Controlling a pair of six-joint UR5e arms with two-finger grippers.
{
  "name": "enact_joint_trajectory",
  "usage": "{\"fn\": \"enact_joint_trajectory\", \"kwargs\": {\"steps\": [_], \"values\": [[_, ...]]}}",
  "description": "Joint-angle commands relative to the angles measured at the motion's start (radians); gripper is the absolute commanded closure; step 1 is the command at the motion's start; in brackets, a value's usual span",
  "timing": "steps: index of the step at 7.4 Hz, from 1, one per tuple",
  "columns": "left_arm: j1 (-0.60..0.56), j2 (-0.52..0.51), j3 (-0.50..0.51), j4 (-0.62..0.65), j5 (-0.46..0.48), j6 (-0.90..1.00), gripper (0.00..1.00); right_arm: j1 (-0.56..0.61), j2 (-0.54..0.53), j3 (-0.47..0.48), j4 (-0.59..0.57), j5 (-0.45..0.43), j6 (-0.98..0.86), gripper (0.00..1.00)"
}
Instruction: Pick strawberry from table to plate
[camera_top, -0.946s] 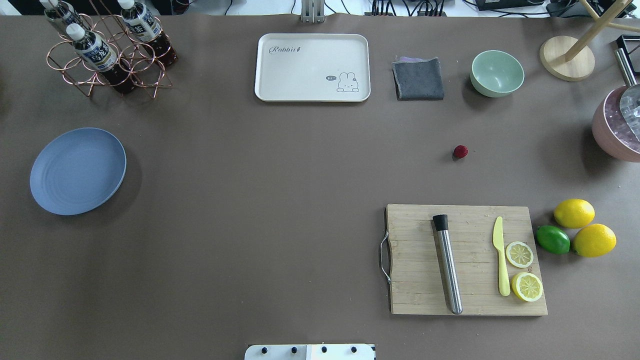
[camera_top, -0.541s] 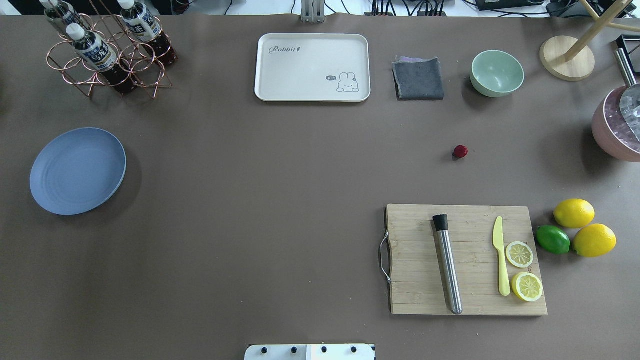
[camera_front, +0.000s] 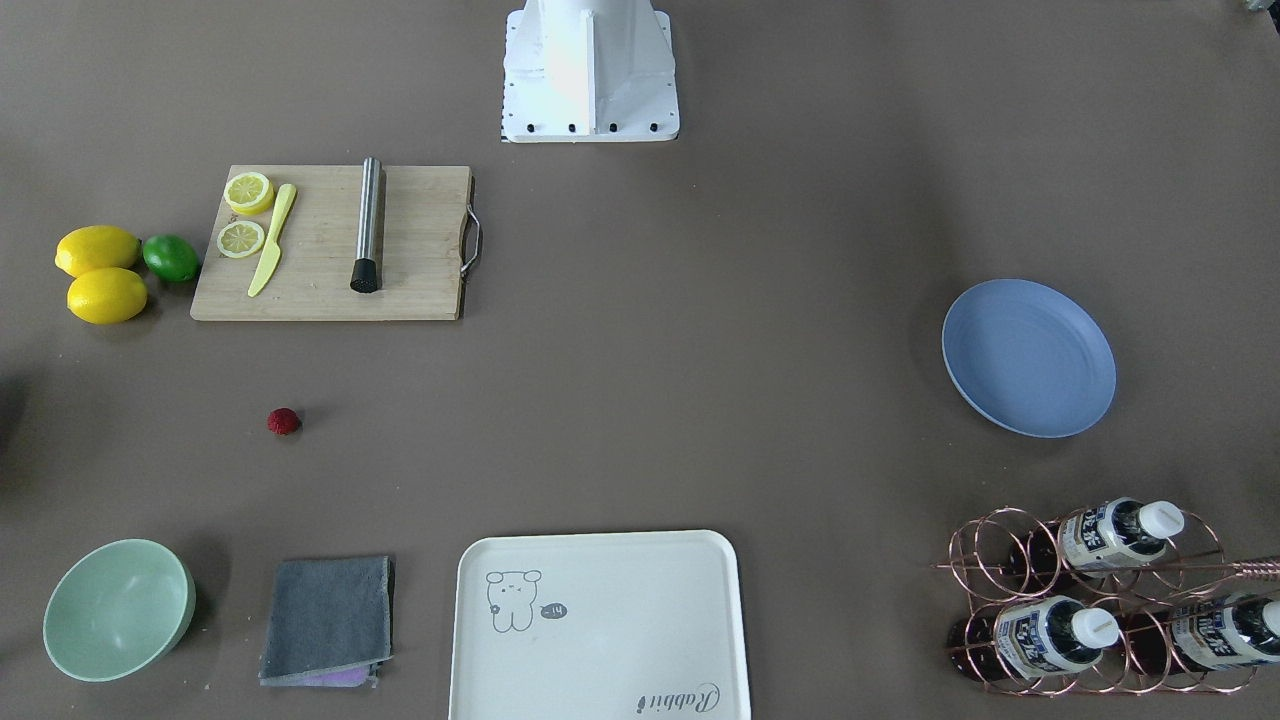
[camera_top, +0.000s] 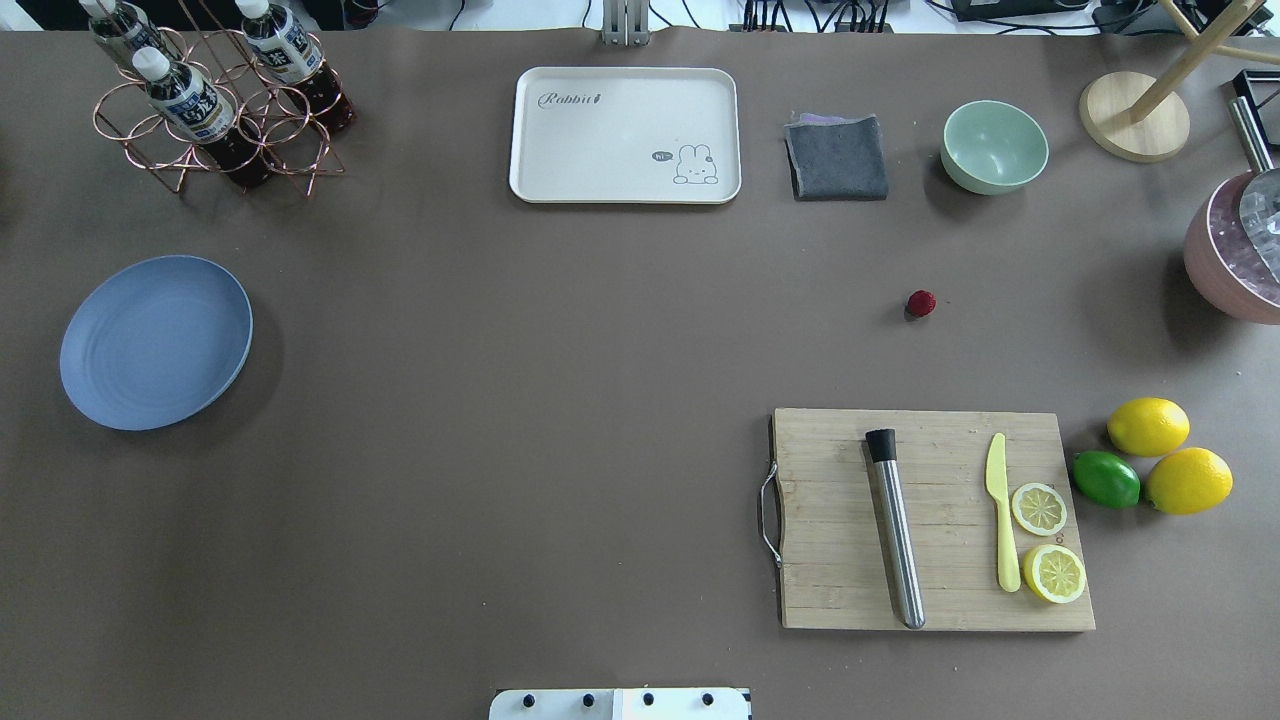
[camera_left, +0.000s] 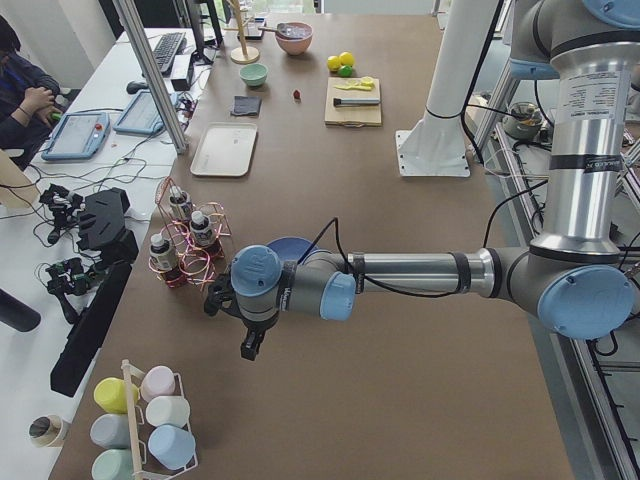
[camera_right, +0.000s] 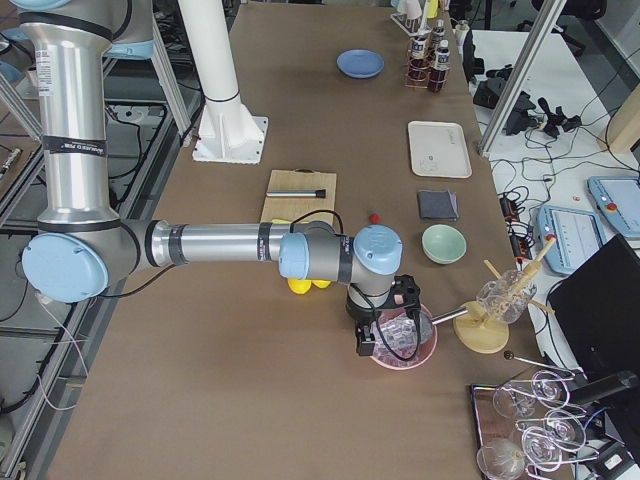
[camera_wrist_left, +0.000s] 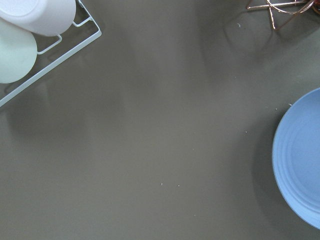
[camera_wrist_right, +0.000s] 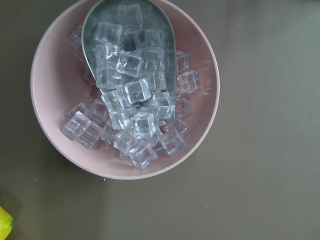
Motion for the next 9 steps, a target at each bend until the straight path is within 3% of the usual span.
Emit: {"fn": "enact_joint_trajectory", "kwargs": {"steps": [1,3,4,5,6,9], "values": [[0.005,0.001,0.002,-0.132,0.0,-0.097,0.02,-0.032,0.007,0.009,0.185,0.022,0.003,0.0],[0.141,-0.057,0.043,-0.19,0.006,-0.179,0.03,-0.098,0.022,0.027,0.222,0.024,0.028,0.0],[0.18,-0.068,0.068,-0.214,0.009,-0.313,0.02,-0.174,0.031,0.076,0.229,0.034,0.238,0.0],[0.223,-0.068,0.124,-0.348,0.011,-0.425,0.02,-0.268,0.054,0.129,0.241,0.006,0.47,0.0],[0.278,-0.073,0.201,-0.468,0.012,-0.479,0.02,-0.346,0.07,0.134,0.267,-0.033,0.553,0.0],[0.402,-0.076,0.239,-0.614,0.055,-0.64,0.02,-0.443,0.082,0.136,0.373,-0.062,0.734,0.0]]}}
